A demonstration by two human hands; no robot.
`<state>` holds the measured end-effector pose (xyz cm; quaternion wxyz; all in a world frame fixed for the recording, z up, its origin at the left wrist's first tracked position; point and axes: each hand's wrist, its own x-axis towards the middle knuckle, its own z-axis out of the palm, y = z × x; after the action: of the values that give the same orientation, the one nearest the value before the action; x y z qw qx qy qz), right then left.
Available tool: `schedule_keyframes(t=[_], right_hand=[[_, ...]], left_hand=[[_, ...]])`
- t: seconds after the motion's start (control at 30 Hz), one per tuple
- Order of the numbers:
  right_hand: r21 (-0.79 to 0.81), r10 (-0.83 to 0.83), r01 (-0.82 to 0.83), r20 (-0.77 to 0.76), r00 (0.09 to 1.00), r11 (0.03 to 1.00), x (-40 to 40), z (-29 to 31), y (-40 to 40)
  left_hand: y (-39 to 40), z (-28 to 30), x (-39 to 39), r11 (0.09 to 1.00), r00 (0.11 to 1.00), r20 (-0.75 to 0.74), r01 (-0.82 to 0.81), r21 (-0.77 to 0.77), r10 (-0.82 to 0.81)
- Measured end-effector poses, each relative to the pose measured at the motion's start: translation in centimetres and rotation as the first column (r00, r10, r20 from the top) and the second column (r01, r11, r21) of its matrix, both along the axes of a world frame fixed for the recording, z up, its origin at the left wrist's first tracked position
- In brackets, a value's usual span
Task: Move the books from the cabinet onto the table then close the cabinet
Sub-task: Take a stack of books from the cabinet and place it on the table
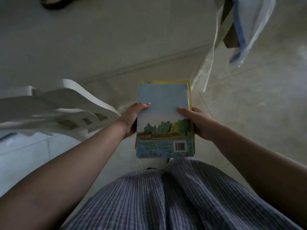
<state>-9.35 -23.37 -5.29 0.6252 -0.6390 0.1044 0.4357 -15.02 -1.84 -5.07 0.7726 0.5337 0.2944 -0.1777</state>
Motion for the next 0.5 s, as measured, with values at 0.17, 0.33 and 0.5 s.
schedule_keyframes(t=[0.17, 0.33, 0.5], right_hand=[[-0.043, 0.112, -0.111, 0.025, 0.993, 0.993, 9.6, 0.3, 3.5], [-0.071, 0.179, -0.175, 0.055, 0.982, 0.982, 17.2, 0.4, 7.6], [-0.072, 0.202, -0.196, 0.102, 0.974, 0.978, 24.4, 0.3, 13.0]], left_hand=[[1.9, 0.3, 5.9, 0.982, 0.982, -0.008, -0.187, -0.002, 0.187], [4.9, 0.2, 12.0, 0.955, 0.955, -0.016, -0.295, 0.029, 0.296], [9.4, 0.4, 18.3, 0.931, 0.932, -0.005, -0.361, 0.048, 0.362]])
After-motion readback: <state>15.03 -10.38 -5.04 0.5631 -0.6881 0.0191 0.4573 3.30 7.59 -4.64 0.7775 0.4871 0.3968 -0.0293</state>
